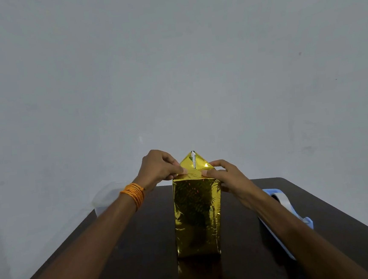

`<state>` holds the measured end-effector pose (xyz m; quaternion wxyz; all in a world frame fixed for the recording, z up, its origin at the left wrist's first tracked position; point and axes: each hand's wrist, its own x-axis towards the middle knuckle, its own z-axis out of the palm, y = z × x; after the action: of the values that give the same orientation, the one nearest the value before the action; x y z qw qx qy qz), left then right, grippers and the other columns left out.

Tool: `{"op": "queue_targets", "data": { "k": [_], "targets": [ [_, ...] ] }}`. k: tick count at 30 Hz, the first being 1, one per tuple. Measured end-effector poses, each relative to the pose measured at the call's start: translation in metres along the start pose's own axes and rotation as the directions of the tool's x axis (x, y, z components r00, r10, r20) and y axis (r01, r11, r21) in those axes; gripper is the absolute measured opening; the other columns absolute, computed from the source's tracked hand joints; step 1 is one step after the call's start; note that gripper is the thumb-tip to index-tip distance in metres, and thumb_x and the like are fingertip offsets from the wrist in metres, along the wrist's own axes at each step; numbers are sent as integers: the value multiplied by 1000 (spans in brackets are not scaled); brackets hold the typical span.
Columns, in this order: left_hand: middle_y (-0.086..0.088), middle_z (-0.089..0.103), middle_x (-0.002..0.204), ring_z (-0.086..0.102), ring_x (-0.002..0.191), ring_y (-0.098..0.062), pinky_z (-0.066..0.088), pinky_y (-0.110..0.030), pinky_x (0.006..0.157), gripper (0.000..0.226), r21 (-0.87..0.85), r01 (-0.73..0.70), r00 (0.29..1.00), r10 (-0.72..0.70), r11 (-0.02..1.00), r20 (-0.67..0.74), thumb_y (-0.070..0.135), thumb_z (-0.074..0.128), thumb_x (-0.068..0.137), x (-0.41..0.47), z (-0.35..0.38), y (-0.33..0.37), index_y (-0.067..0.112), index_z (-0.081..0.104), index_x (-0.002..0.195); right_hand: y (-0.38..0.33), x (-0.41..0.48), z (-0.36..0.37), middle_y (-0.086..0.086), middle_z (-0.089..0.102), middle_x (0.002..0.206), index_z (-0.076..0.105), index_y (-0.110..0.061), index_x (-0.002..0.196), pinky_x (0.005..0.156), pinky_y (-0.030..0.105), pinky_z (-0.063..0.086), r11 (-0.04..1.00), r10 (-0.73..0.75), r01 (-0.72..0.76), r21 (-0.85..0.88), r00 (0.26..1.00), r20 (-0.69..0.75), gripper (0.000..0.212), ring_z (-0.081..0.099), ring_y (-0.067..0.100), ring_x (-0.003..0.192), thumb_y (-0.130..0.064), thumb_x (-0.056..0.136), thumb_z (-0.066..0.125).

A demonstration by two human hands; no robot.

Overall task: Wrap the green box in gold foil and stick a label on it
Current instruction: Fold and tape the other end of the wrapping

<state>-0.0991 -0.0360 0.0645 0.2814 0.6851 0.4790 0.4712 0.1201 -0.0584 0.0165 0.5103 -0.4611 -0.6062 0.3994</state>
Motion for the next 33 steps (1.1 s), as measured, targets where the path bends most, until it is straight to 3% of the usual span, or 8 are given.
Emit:
{"op": "queue_targets", "data": {
  "k": [5,8,14,16,19,23,29,33],
  "targets": [
    [-18,75,84,59,51,-8,49,-17,51,28,-72,60,998,-60,996,-7,16,93,63,2,2,-11,2,77,82,1,3,0,10,74,107,59,-20,119,82,30,54,1000,5,-5,24,1000,10,39,72,20,94,-32,86,76],
    [-19,70,87,58,47,-9,50,-19,48,55,-230,157,986,-166,960,-21,8,93,62,2,2,-16,7,61,106,0,3,0,10,73,108,59,-20,119,75,26,51,999,6,-6,39,1000,1,39,71,18,93,-31,86,76],
    [-13,63,90,52,50,-8,44,-14,38,46,-562,408,906,-393,720,155,-6,72,82,4,12,-27,8,58,124,3,3,1,11,74,106,59,-20,118,79,29,53,998,7,-7,64,1000,-2,37,72,18,89,-31,86,76],
    [-14,59,89,51,52,-11,44,-15,39,37,-613,383,908,-405,691,110,1,64,88,5,18,-30,4,59,125,4,2,1,10,74,104,60,-20,117,79,29,52,997,12,-11,71,1000,-9,36,72,17,86,-31,86,76],
    [-13,61,102,61,76,-19,51,-23,53,39,-509,279,950,-311,814,23,31,69,91,7,20,-35,9,58,120,9,1,2,10,75,103,61,-20,117,85,35,52,997,1,1,80,1000,-25,37,72,20,89,-31,85,76],
    [-11,71,108,68,90,-20,53,-31,74,42,-435,274,961,-221,858,169,32,82,78,4,28,-42,15,67,114,8,-1,2,11,74,103,61,-19,117,83,34,52,996,-5,8,88,999,-32,36,72,19,87,-29,86,76],
    [-4,62,86,61,64,-11,47,-19,45,22,-508,181,976,-219,842,-15,25,67,92,-5,44,-44,10,60,105,13,3,4,12,74,104,62,-19,115,87,39,53,995,7,-1,104,999,-52,36,72,22,89,-30,84,78],
    [-8,70,97,65,95,-24,53,-38,83,30,-535,183,982,-183,824,54,42,64,92,-11,47,-54,14,66,103,15,1,1,11,75,104,60,-20,117,84,38,52,991,9,-2,130,998,-57,39,72,22,87,-29,84,78]
  ]
}}
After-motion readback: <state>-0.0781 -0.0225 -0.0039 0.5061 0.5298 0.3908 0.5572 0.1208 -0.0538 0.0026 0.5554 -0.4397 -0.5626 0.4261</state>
